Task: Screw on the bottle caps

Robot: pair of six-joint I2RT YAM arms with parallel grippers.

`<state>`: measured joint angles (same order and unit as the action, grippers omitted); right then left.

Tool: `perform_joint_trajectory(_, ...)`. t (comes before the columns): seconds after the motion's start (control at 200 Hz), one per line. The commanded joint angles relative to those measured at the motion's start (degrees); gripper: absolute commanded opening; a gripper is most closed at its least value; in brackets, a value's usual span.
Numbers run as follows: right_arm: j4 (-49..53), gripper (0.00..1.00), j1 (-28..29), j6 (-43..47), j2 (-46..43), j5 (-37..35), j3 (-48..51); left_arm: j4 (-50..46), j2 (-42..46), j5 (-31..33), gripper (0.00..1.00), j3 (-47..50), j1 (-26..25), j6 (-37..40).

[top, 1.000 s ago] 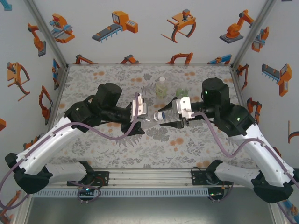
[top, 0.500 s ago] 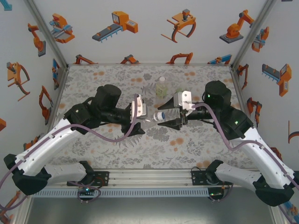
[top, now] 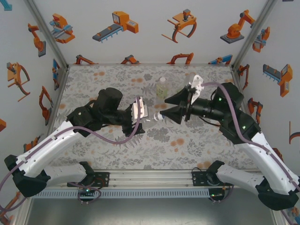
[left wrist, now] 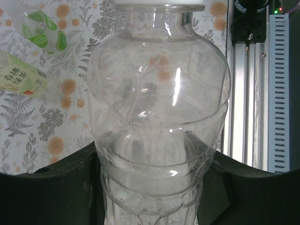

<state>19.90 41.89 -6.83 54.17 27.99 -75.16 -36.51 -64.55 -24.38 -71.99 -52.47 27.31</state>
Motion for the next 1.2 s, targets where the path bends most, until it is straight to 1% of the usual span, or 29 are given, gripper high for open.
perform_joint_trajectory(0.0,2.21,0.49,0.39,-28.56,-0.26,-17.58,-2.78,3.05,1.36,2.26,0.00,0.79,-0.09,0.73)
perform_joint_trajectory(0.085,7.21,0.50,0.39,-42.24,0.38,-21.28,-4.11,4.52,1.45,3.60,0.00,1.48,-0.09,0.81)
perform_joint_trajectory(0.125,10.38,0.54,0.39,-47.42,0.96,-22.46,-5.32,5.15,1.46,3.92,0.00,1.75,-0.09,0.74)
perform_joint_trajectory(0.165,15.44,0.56,0.39,-52.16,1.89,-23.80,-7.47,5.76,1.40,4.36,0.00,2.00,-0.09,0.70)
perform_joint_trajectory(0.24,22.98,0.56,0.39,-58.12,3.29,-23.67,-10.85,6.52,1.09,5.18,0.00,2.11,-0.09,0.80)
perform_joint_trajectory(0.361,23.73,0.53,0.30,-65.12,2.21,-20.55,-8.16,7.57,0.81,5.83,0.00,2.13,-0.09,0.86)
perform_joint_trajectory(0.486,22.12,0.53,0.14,-67.65,1.69,-15.98,-5.55,8.13,0.75,5.87,0.00,1.89,-0.10,1.29)
perform_joint_trajectory(0.581,18.51,0.55,0.12,-68.37,2.78,-12.34,-4.83,8.39,0.75,5.53,0.00,1.89,-0.09,1.50)
perform_joint_trajectory(0.706,16.03,0.56,0.12,-69.22,3.82,-10.42,-4.91,8.39,0.66,4.79,0.00,2.15,-0.09,1.20)
perform_joint_trajectory(0.911,16.18,0.50,0.12,-70.71,3.81,-9.98,-2.92,8.75,0.75,3.95,0.00,2.55,-0.10,1.03)
perform_joint_trajectory(1.192,16.22,0.40,0.04,-70.52,4.27,-9.93,-2.98,8.48,0.75,3.55,0.00,2.82,-0.18,0.66)
